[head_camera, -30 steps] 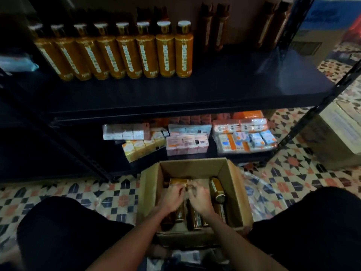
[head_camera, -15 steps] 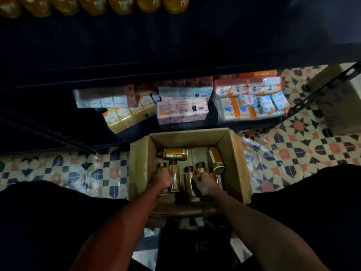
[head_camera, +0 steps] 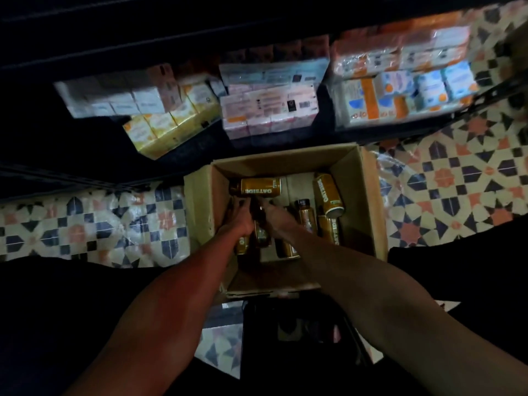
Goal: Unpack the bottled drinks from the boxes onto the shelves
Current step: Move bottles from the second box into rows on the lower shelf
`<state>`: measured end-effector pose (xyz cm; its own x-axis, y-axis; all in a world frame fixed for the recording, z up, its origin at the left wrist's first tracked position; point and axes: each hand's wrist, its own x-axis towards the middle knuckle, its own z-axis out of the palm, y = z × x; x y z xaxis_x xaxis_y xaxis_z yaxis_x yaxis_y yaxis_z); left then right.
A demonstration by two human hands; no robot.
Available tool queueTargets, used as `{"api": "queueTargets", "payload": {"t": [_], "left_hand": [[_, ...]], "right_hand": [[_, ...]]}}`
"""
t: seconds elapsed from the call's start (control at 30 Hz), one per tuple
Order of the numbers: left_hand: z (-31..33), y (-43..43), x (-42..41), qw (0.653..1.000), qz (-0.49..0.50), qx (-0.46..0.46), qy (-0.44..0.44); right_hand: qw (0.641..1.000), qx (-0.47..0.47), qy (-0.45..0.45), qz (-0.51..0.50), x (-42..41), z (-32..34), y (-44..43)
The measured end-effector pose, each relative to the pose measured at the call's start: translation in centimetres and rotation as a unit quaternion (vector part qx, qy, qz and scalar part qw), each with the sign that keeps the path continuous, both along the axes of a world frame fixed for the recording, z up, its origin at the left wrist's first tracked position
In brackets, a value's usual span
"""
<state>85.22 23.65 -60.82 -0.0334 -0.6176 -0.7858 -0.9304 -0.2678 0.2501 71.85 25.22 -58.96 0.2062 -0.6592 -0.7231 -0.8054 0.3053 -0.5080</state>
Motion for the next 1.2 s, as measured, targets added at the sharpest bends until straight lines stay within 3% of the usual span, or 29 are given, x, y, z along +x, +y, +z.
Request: {"api": "queueTargets", "payload": {"t": [0.2,0.5,0.83,1.07,1.2], "left_hand": [[-0.5,0.0,0.0,0.999,-0.030,0.000,-0.031],[-0.3,0.3,-0.1,0.994,-0.089,-0.028,-0.065],[2.8,-0.1,-0.8,0.996,-0.087,-0.012,-0.023],[6.5,-0.6,-1.0,0.990,-0.131,0.055,0.006],[8.2,0.9,-1.7,0.990,-0.135,0.035,-0.007]], "right_hand": [[0.997,0.015,0.050,0.048,1.1,-1.3,-1.4],[0.999,0.004,0.044,-0.020,1.5,-1.3,-1.2],[0.997,0.052,0.045,0.029,-0.5,-0.2,-0.2],[0.999,0.026,0.013,0.032,-1.9,2.5,-0.4],[1.000,0.002,0.009,0.020,-2.1,4.0,1.1]]}}
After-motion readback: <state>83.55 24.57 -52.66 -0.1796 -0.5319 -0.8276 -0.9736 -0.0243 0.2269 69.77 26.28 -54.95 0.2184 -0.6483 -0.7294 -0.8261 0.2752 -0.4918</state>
